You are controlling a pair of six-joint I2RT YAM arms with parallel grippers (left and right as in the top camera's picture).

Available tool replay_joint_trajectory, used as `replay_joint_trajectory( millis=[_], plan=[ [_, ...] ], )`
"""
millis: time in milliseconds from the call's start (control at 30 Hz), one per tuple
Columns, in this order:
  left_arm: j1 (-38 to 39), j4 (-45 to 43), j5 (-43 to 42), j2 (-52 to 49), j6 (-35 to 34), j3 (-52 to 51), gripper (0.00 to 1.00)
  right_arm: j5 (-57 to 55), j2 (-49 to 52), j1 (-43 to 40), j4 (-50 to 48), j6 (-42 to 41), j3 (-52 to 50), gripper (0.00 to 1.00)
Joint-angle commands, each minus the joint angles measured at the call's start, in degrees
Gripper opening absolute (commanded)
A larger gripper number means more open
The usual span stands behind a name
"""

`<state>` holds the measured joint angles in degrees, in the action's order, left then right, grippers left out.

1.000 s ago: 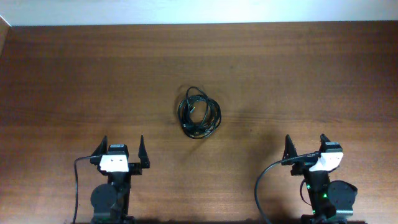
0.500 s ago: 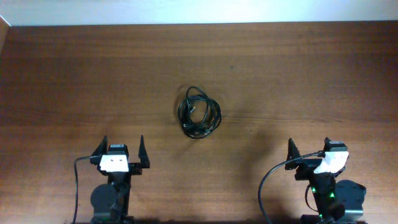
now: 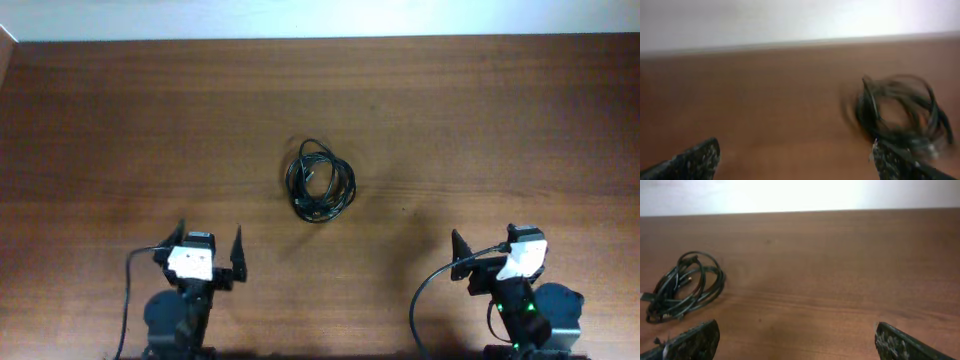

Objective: Untangle cables
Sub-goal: 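Move the left gripper toward the black cable coil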

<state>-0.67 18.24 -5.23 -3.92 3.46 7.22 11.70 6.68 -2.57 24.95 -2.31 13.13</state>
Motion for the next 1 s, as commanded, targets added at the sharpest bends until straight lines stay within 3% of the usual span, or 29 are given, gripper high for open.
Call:
replay_joint_trajectory(
  millis=[0, 300, 467, 700, 767, 967],
  plan=[
    [0.24, 3.96, -5.4, -9.11, -1.09, 13.05, 0.99, 1.53, 2.95, 0.31, -1.2, 0.59, 1.11, 0.98],
    [0.24, 33.88, -20.7, -39.1, 1.33, 49.7, 0.99, 1.84, 11.04, 0.31, -2.71, 0.59, 2.6, 0.99],
    [1.27, 38.73, -36.57, -49.88, 4.92, 63.04, 0.99, 2.75, 14.91, 0.31, -4.13, 0.61, 2.97, 0.98],
    [8.28, 41.99, -33.51, -68.11, 9.2, 70.66, 0.99, 2.78, 17.66, 0.31, -4.24, 0.61, 3.85, 0.98],
    [8.55, 41.97, -31.47, -72.32, 7.34, 72.7, 0.99, 2.93, 17.66, 0.33, -4.24, 0.61, 3.85, 0.99],
    [10.78, 47.89, -11.17, -85.0, 3.69, 86.42, 0.99, 5.27, 17.97, 0.63, -4.44, 2.56, 3.85, 0.98]
  ],
)
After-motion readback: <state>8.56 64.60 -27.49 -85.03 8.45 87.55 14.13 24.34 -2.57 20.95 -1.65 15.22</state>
